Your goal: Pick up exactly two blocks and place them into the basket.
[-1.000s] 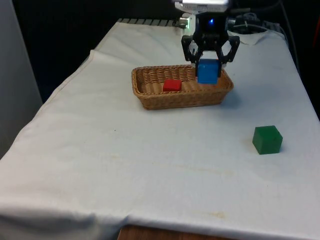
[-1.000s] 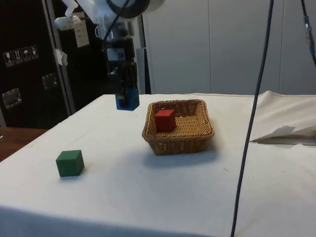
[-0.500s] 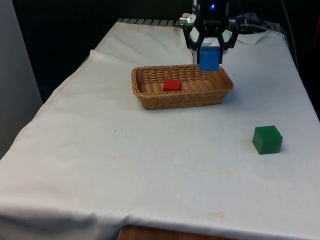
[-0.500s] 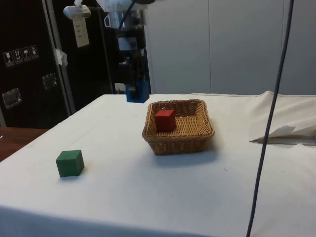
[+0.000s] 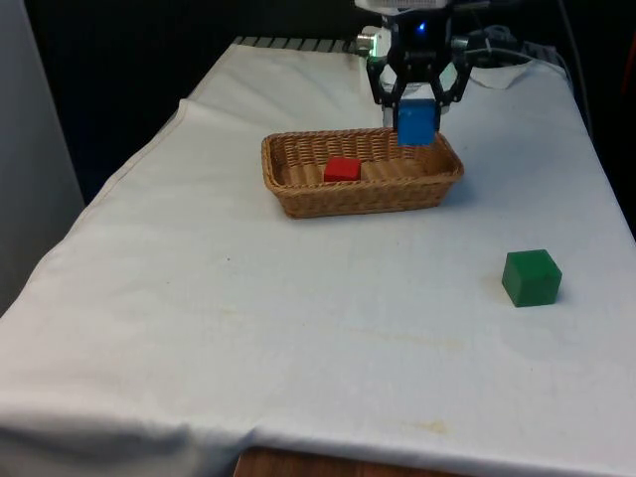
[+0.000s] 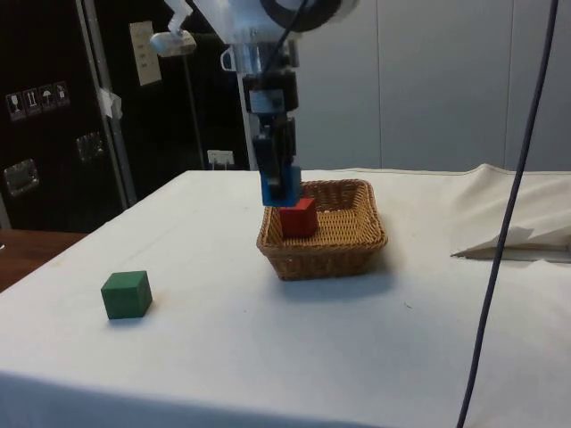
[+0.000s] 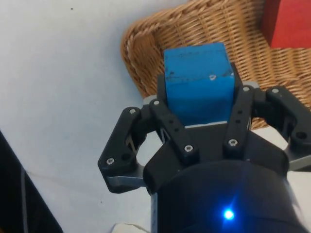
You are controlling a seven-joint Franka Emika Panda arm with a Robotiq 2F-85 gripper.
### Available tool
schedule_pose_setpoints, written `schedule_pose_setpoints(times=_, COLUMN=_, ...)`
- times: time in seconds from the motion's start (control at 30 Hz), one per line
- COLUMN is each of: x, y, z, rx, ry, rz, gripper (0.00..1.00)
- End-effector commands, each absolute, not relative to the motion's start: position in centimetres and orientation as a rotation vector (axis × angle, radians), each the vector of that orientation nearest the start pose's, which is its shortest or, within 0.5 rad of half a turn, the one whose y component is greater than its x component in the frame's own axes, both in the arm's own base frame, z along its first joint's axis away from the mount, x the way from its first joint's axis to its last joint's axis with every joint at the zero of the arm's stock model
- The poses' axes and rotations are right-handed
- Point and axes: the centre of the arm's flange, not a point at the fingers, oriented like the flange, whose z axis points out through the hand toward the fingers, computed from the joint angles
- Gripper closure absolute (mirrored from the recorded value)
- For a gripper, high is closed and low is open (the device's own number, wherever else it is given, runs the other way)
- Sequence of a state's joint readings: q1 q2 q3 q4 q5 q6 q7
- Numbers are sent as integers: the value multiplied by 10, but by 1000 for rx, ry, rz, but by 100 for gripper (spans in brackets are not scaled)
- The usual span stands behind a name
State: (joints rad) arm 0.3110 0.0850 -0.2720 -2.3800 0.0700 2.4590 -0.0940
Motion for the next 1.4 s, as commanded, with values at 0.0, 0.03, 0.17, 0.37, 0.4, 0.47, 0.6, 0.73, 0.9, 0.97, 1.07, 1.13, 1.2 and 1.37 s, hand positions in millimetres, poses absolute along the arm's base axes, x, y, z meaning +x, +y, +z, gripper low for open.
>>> schedule_pose_setpoints(times=0.0, x=496, y=20, z=281, rx=-3122, ry=-133, rz=-11, gripper=96)
schedule_pose_setpoints(times=0.03, x=498, y=19, z=284, rx=-3118, ry=-128, rz=4, gripper=96)
schedule_pose_setpoints(times=0.17, x=482, y=20, z=265, rx=-3123, ry=-148, rz=-8, gripper=96)
schedule_pose_setpoints(times=0.37, x=468, y=19, z=248, rx=-3124, ry=-159, rz=-10, gripper=96)
schedule_pose_setpoints(times=0.4, x=462, y=19, z=241, rx=-3125, ry=-166, rz=-10, gripper=96)
schedule_pose_setpoints(times=0.47, x=457, y=19, z=234, rx=-3127, ry=-173, rz=-12, gripper=96)
schedule_pose_setpoints(times=0.6, x=447, y=19, z=222, rx=-3131, ry=-188, rz=-17, gripper=96)
schedule_pose_setpoints(times=0.73, x=440, y=19, z=209, rx=-3137, ry=-201, rz=-23, gripper=96)
schedule_pose_setpoints(times=0.9, x=436, y=18, z=199, rx=-3149, ry=-213, rz=-14, gripper=96)
schedule_pose_setpoints(times=0.97, x=433, y=20, z=194, rx=-3149, ry=-232, rz=-38, gripper=96)
schedule_pose_setpoints(times=1.07, x=432, y=20, z=193, rx=-3151, ry=-240, rz=-39, gripper=96)
schedule_pose_setpoints(times=1.13, x=432, y=19, z=193, rx=-3151, ry=-242, rz=-39, gripper=95)
schedule_pose_setpoints(times=1.2, x=432, y=18, z=193, rx=-3152, ry=-241, rz=-37, gripper=81)
schedule_pose_setpoints(times=1.37, x=432, y=19, z=193, rx=-3152, ry=-246, rz=-37, gripper=37)
